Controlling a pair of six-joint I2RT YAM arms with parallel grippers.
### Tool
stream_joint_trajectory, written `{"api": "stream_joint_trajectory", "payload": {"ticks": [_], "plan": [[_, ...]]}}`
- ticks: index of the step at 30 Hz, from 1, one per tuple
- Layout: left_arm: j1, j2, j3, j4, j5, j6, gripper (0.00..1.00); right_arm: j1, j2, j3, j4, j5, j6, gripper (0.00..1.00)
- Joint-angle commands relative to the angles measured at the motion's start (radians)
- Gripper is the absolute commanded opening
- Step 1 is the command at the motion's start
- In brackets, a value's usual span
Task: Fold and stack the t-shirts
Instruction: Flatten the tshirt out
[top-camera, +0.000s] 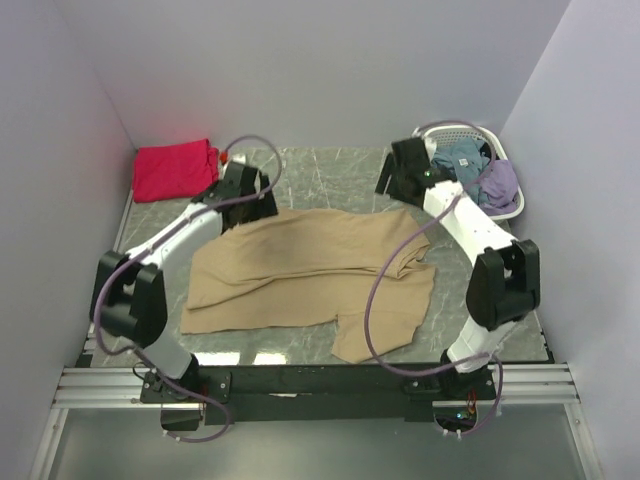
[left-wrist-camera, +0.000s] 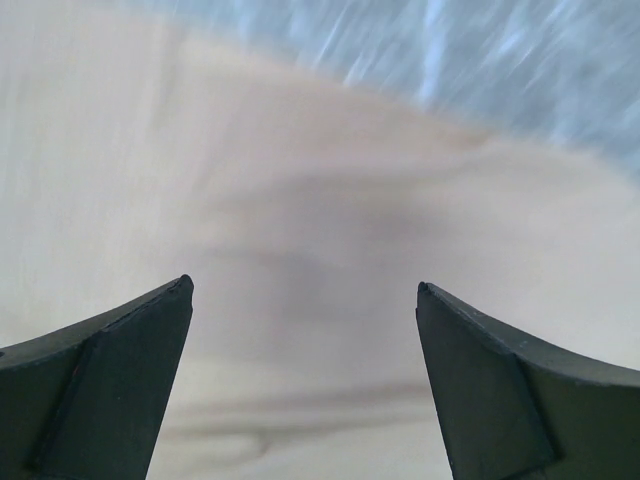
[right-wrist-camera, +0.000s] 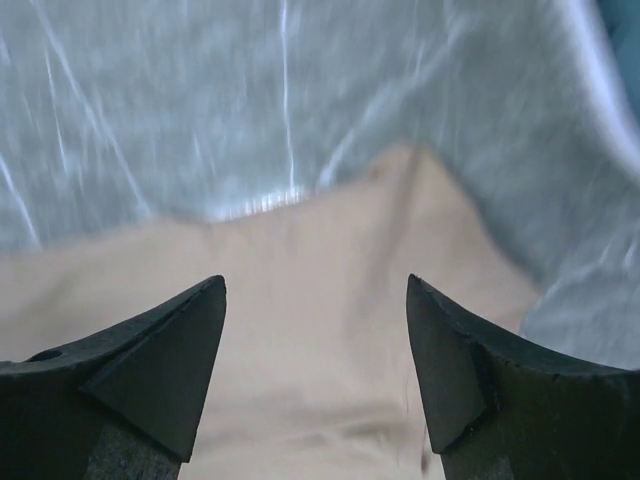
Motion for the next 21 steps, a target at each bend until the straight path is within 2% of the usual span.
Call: {"api": "stream_joint_trajectory", "payload": {"ticks": [1, 5, 8, 12, 21], "plan": [[0.014, 0.131, 0.191, -0.003, -0.016, 0.097, 0.99, -0.073, 0.159, 0.176, -0.053, 0.041, -0.039, 0.79], [0.023, 0.268, 0.317, 0.003, 0.056, 0.129, 0.99, -0.124, 0.277, 0.287, -0.076, -0.023, -0.042, 0.78], [0.025, 0.314, 0.331, 0.038, 0.125, 0.153, 0.99, -0.156, 0.325, 0.3, -0.056, -0.053, -0.036, 0.75], [0.032, 0.346, 0.328, 0.068, 0.184, 0.169, 0.99, -0.185, 0.363, 0.31, -0.052, -0.073, -0.039, 0.74], [0.049, 0.42, 0.366, 0.062, 0.244, 0.183, 0.99, -0.199, 0.437, 0.362, -0.093, -0.146, -0.052, 0.73]]}}
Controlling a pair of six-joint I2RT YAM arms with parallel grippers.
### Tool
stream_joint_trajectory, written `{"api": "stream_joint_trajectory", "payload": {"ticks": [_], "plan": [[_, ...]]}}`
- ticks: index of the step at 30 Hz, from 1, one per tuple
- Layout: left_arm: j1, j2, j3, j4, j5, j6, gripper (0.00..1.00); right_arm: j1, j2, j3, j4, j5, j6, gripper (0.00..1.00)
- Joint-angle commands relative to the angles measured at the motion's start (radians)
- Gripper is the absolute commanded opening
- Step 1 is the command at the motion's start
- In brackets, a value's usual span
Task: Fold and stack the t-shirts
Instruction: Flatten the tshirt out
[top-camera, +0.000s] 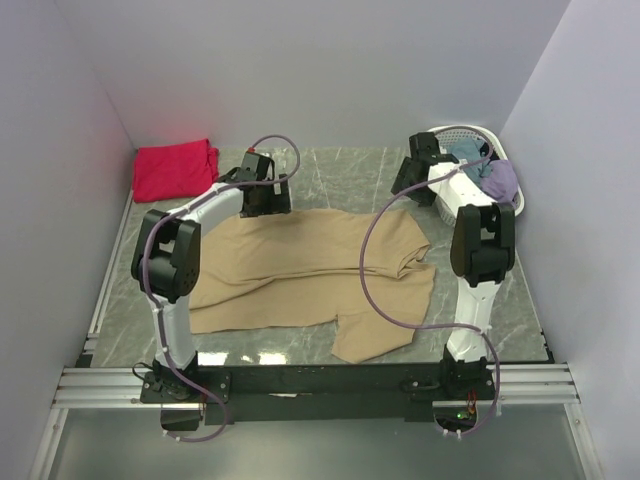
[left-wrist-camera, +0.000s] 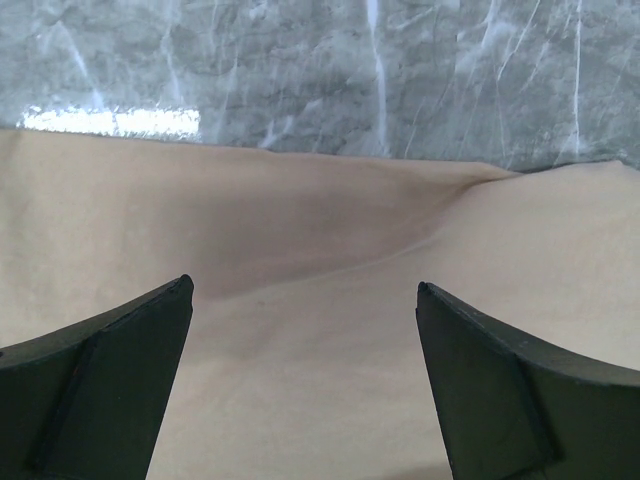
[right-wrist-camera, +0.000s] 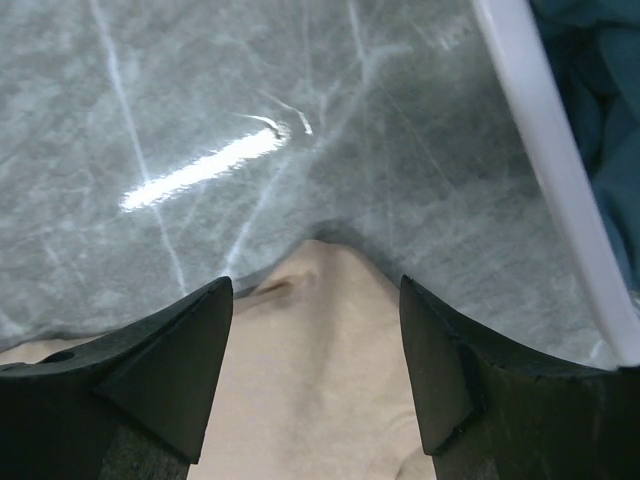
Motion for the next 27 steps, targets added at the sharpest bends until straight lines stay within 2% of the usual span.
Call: {"api": "stream_joint_trajectory", "payload": {"ticks": [1, 10, 20, 27], "plan": [[0.009, 0.026, 0.06, 0.022, 0.049, 0.019, 0.99, 0.002, 0.04, 0.069, -0.023, -0.052, -0.016, 0.73], [0.014, 0.073, 0.089, -0.012, 0.058, 0.024, 1.0, 0.006, 0.061, 0.059, -0.031, -0.092, -0.013, 0.73], [0.02, 0.098, 0.106, -0.033, 0.061, 0.03, 0.99, 0.035, 0.135, 0.134, -0.074, -0.092, -0.023, 0.72], [0.02, 0.111, 0.123, -0.047, 0.071, 0.033, 0.99, 0.048, 0.167, 0.172, -0.102, -0.101, -0.031, 0.65]]}}
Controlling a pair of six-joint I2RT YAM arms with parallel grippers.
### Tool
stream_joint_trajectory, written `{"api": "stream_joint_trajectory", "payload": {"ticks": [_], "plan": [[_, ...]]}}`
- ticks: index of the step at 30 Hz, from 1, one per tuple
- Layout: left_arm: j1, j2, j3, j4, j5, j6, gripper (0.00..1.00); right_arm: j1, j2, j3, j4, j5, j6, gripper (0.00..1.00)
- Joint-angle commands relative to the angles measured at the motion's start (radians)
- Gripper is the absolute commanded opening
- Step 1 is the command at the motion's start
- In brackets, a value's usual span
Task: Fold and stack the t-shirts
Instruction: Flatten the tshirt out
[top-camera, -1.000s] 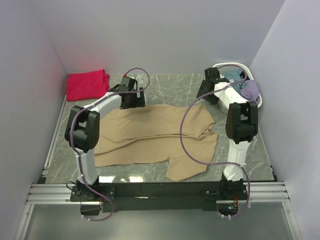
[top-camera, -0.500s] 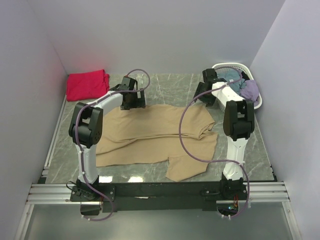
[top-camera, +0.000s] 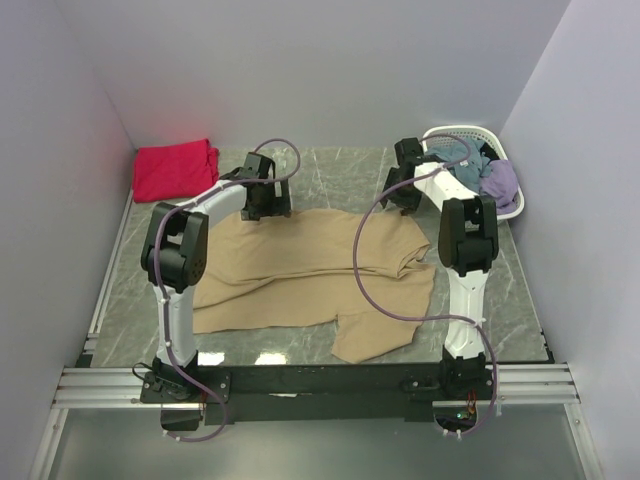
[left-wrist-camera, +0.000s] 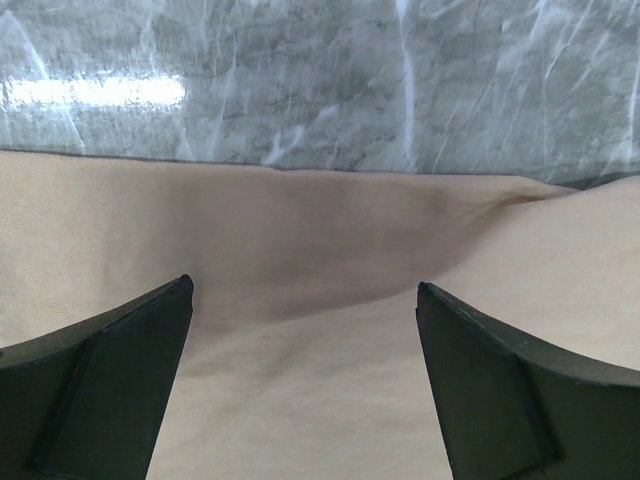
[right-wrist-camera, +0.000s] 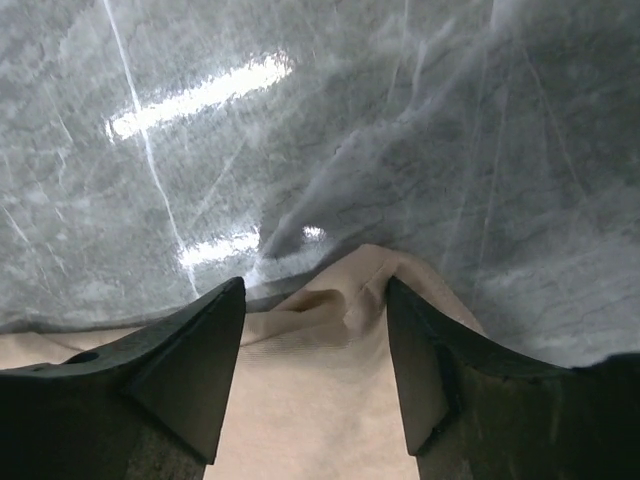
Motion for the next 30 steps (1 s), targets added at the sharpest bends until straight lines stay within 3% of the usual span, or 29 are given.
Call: {"api": "stream_joint_trajectory", "payload": {"ticks": [1, 2, 5, 6, 9, 15, 22, 30], "plan": [[0.003, 0.002, 0.045, -0.01, 0.022, 0.022, 0.99, 0.009, 0.01, 0.048, -0.027, -0.011, -0.016, 0.63], [0.003, 0.004, 0.047, -0.012, 0.026, 0.023, 0.99, 0.011, 0.007, 0.045, -0.024, -0.009, -0.017, 0.61], [0.003, 0.009, 0.05, -0.016, 0.029, 0.025, 0.99, 0.012, 0.016, 0.048, -0.024, -0.018, -0.02, 0.41], [0.003, 0.01, 0.05, -0.016, 0.029, 0.026, 1.0, 0.013, 0.017, 0.05, -0.024, -0.015, -0.017, 0.22], [0.003, 0.009, 0.045, -0.021, 0.019, 0.025, 0.99, 0.016, -0.01, 0.024, 0.009, -0.031, -0.028, 0.0], [0.003, -0.024, 0.022, 0.0, 0.016, 0.008, 0.99, 0.051, -0.166, -0.073, 0.085, -0.037, -0.096, 0.0], [0.003, -0.096, -0.053, 0.042, 0.006, -0.024, 0.99, 0.178, -0.419, -0.324, 0.043, 0.078, -0.128, 0.02], [0.003, -0.125, -0.082, 0.051, 0.003, -0.038, 0.99, 0.333, -0.561, -0.643, -0.003, 0.052, -0.002, 0.04]]}}
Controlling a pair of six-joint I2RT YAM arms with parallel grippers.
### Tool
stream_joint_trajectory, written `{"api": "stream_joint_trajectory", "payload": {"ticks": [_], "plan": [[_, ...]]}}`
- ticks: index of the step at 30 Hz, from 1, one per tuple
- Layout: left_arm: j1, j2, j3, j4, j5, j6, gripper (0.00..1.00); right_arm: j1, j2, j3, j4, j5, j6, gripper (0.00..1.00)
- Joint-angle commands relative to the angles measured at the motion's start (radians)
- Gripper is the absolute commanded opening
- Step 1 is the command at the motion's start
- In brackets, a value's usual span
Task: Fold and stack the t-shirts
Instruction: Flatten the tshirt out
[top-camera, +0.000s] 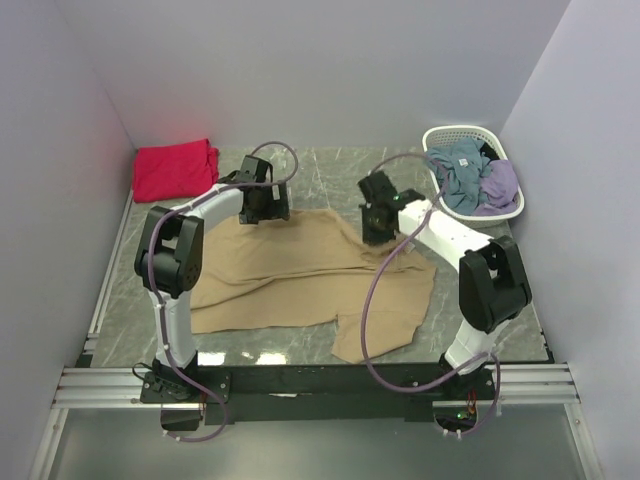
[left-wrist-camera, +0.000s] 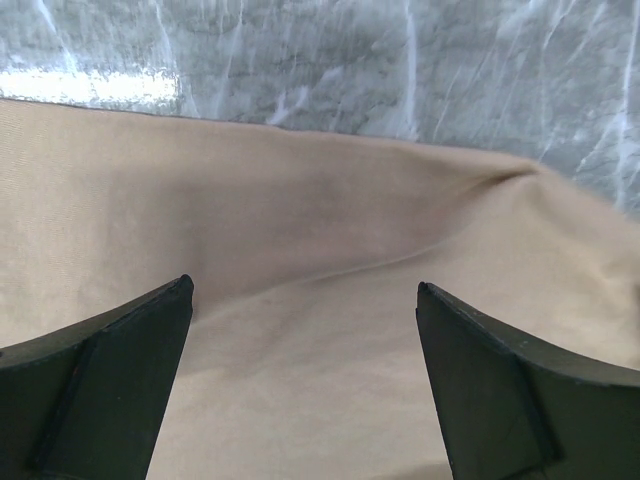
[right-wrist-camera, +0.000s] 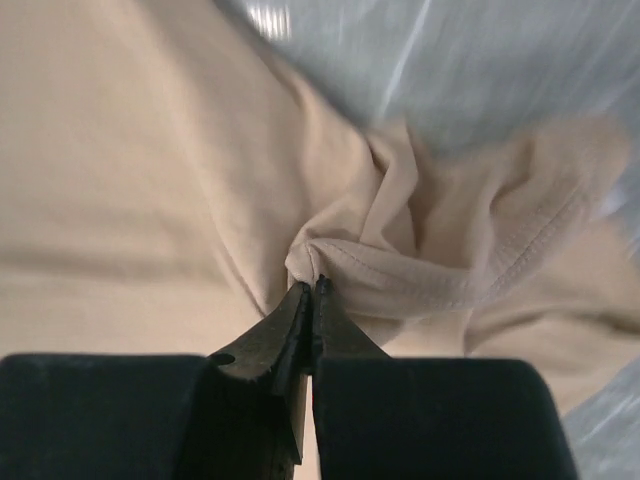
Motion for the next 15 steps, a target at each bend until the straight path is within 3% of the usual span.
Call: {"api": "stream_joint_trajectory", "payload": {"ticks": [1, 6, 10, 12, 15], "plan": [[0.003, -0.069, -0.009, 0.037, -0.003, -0.019, 0.99, 0.045, -0.088, -0.177, -0.037, -0.012, 0.105, 0.04], [0.003, -0.086, -0.023, 0.046, -0.002, -0.024, 0.99, 0.124, -0.211, -0.352, -0.015, -0.079, 0.205, 0.09], [0.003, -0.083, -0.017, 0.042, -0.005, -0.022, 1.0, 0.192, -0.324, -0.374, -0.032, -0.006, 0.266, 0.48], [0.003, -0.085, -0.015, 0.043, 0.0, -0.024, 1.0, 0.192, -0.366, -0.363, -0.034, 0.101, 0.277, 0.74], [0.003, -0.086, -0.013, 0.04, -0.002, -0.022, 0.99, 0.165, -0.412, -0.321, -0.015, 0.187, 0.254, 0.84]]}}
